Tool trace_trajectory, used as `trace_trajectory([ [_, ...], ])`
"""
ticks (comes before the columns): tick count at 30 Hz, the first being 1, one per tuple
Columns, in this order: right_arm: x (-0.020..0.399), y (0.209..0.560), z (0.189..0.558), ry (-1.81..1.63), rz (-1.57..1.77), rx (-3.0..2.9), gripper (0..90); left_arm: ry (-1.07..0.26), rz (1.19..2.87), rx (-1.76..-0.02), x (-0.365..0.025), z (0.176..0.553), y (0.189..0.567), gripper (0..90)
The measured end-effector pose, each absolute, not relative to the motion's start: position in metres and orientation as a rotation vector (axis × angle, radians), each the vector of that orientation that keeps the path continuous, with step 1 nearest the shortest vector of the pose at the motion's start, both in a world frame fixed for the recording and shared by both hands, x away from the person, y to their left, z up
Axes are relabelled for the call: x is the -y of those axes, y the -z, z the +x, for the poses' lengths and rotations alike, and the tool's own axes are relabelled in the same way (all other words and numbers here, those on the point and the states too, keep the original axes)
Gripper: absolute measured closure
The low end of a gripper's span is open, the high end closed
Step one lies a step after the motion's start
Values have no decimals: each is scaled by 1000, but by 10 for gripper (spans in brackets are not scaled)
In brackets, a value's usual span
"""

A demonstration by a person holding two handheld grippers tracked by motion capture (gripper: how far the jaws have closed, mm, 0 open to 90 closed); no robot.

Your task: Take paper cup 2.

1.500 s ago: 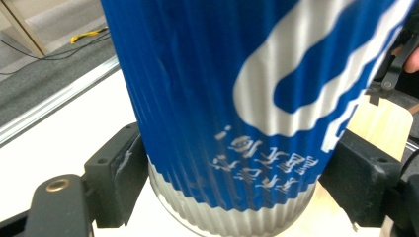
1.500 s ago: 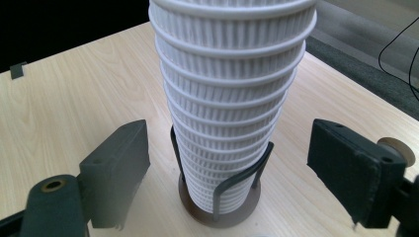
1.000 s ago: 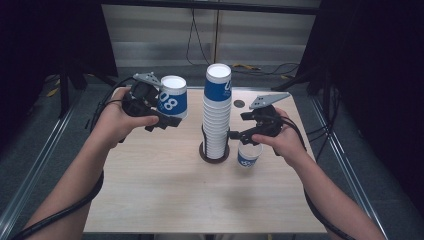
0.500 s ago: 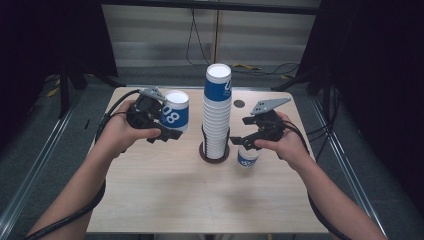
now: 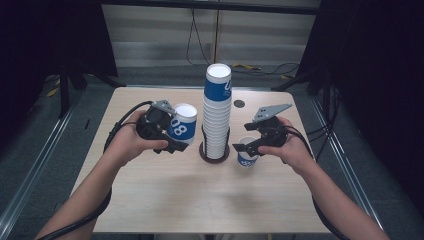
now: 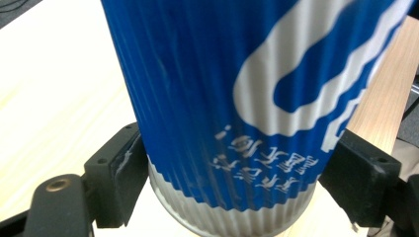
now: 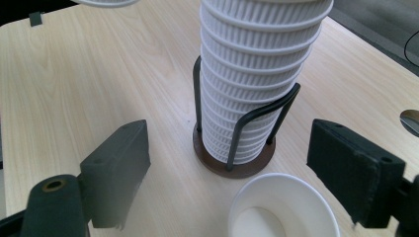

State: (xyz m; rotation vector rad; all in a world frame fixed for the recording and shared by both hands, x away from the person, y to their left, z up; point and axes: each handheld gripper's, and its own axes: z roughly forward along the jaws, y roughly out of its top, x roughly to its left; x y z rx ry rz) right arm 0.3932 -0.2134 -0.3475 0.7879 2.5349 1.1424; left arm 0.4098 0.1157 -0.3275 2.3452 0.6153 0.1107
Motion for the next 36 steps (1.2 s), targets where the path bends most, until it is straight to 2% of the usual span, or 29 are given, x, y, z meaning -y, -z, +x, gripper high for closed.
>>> trace_trajectory([
  [36, 208, 363, 382, -1138, 713, -2620, 160, -58, 2566, -467, -79, 393, 357, 189],
])
